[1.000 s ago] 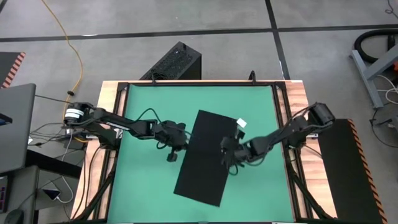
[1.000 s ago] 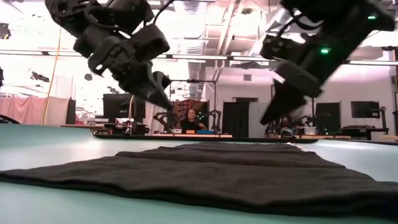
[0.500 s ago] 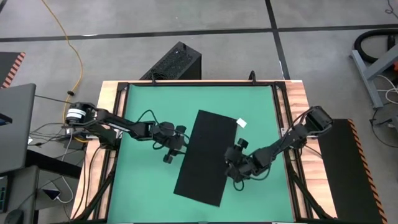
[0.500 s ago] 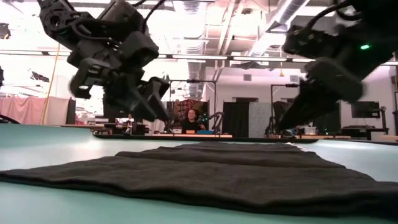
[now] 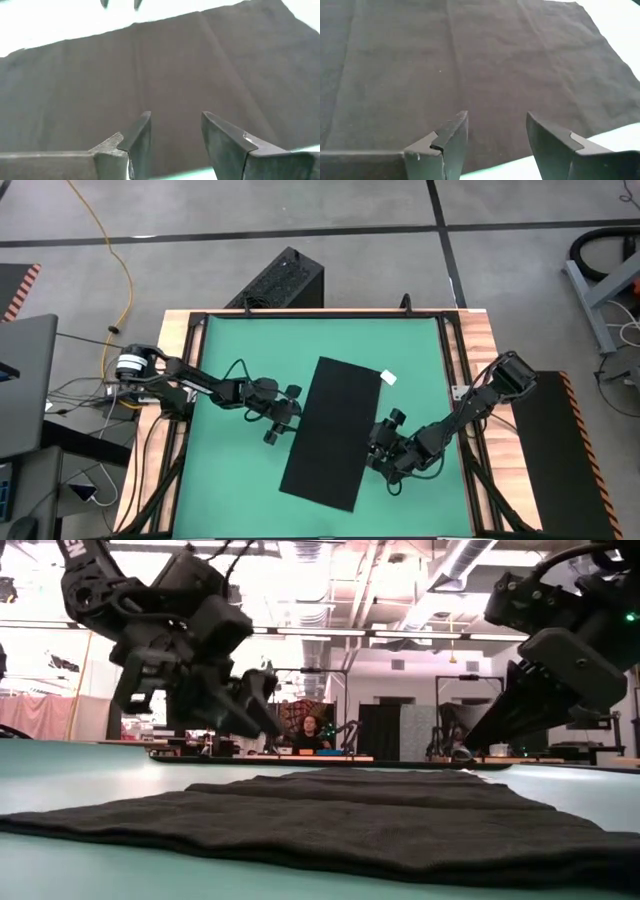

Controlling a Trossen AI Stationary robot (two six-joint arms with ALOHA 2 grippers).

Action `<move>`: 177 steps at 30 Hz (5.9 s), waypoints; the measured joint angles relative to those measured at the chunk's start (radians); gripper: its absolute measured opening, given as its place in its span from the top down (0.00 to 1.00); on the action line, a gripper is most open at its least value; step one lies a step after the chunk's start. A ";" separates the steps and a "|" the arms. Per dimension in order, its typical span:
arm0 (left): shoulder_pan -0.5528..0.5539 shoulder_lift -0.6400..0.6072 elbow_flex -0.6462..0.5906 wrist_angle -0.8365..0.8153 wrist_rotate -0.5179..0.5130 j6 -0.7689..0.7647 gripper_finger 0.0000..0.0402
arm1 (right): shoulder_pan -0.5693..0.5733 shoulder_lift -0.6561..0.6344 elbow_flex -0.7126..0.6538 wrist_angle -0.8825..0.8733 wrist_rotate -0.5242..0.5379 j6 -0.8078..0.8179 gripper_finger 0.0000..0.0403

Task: Roll towel
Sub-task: Fold the black towel

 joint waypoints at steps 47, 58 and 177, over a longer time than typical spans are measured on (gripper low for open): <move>0.053 0.121 -0.002 0.014 0.014 -0.124 0.60 | 0.024 0.223 -0.147 0.509 0.076 -0.129 0.50; 0.052 0.119 0.000 -0.025 -0.094 -0.147 0.60 | 0.021 0.225 -0.146 0.480 0.040 -0.102 0.79; 0.084 0.115 0.063 -0.194 -0.152 -0.173 0.51 | -0.045 0.096 -0.148 0.379 -0.055 -0.155 0.98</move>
